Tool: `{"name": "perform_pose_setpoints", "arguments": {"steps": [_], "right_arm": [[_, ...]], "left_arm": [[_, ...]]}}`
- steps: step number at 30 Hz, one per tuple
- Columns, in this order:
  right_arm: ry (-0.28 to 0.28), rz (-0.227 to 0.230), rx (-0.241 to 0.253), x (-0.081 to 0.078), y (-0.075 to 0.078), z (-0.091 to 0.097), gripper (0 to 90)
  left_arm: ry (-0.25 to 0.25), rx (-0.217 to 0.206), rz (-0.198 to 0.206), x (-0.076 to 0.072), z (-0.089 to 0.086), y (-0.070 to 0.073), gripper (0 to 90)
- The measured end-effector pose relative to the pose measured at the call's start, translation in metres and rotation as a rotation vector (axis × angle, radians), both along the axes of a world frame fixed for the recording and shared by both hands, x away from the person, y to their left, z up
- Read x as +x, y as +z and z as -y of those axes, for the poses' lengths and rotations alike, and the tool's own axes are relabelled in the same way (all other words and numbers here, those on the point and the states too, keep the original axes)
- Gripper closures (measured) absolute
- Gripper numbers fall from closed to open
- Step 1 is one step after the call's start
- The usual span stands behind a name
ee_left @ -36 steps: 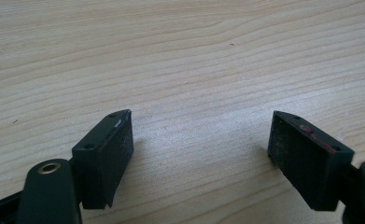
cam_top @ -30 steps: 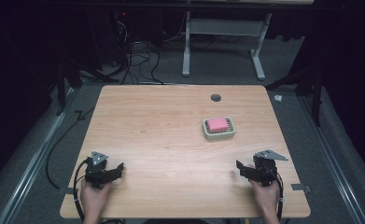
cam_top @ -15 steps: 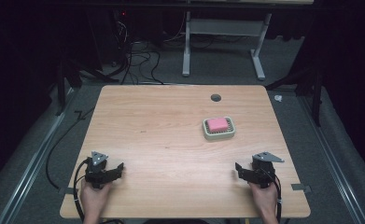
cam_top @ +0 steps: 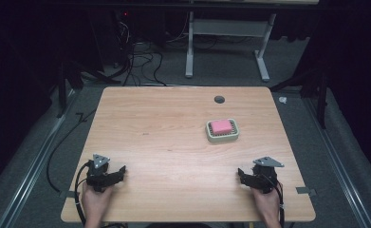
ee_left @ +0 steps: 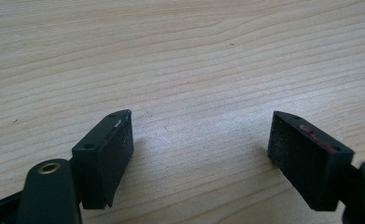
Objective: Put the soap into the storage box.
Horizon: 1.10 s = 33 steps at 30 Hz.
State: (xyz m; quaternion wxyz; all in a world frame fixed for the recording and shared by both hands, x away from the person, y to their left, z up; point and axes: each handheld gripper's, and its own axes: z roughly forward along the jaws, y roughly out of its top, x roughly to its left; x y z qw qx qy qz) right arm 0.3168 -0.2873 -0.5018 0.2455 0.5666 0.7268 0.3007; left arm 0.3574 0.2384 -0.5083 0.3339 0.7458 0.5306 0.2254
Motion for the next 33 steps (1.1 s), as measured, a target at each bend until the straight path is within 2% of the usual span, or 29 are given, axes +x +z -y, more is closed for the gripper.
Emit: {"name": "perform_pose_setpoints", "arguments": {"steps": [33], "right_arm": [[0.021, -0.004, 0.002, 0.0005, -0.0004, -0.0007, 20.2]], "left_arm": [[-0.002, 0.001, -0.002, -0.0004, -0.0003, 0.0001, 22.7]]}}
